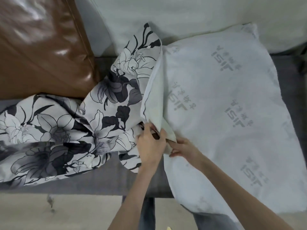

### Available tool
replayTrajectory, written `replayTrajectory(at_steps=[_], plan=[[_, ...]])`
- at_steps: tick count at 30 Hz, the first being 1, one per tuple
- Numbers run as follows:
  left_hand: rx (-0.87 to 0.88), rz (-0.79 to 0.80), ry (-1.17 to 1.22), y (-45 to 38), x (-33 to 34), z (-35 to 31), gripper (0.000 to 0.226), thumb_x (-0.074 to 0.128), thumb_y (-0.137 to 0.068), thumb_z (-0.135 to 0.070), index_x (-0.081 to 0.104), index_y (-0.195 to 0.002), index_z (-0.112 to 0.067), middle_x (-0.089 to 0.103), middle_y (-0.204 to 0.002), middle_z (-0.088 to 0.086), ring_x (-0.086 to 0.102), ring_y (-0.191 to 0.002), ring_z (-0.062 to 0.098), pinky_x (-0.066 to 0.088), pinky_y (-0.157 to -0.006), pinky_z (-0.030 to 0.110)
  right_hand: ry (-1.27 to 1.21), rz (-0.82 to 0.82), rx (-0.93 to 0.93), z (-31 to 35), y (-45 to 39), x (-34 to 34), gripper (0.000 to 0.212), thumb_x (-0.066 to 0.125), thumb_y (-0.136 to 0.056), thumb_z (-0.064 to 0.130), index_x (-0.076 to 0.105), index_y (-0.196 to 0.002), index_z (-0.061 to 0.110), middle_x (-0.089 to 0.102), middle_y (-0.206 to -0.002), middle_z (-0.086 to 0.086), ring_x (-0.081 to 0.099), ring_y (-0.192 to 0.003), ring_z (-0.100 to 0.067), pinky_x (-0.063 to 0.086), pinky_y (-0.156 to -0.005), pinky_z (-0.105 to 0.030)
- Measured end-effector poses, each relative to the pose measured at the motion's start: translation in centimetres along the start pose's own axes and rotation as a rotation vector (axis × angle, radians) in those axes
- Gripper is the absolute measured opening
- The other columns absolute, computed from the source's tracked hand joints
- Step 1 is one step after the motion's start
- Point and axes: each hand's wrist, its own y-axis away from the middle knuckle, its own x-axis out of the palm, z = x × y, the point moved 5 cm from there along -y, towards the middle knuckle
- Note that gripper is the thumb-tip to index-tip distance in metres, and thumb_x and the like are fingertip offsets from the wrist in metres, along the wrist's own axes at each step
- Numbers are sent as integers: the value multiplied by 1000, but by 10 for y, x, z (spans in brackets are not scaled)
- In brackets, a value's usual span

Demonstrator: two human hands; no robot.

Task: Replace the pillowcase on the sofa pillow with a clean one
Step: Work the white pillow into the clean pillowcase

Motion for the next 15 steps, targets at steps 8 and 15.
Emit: replayTrajectory(at_steps=[8,15], plan=[[103,-271,-52,56,-9,10,33,65,-72,-20,56,-103,-16,47,-115,7,43,-103,25,37,-90,35,1616,202,-539,-110,83,-4,39,69,-63,16,62,-101,20,57,-112,-2,53,-112,-24,42,-100,-38],[-365,104,132,77,49,94,61,73,-72,-40,38,-119,-23,47,-120,2,48,-113,24,45,-86,38,2267,424,-456,-154,21,10,81,64,-79,29,24,-146,7,31,-146,-24,20,-140,-38,1,-115,-62]])
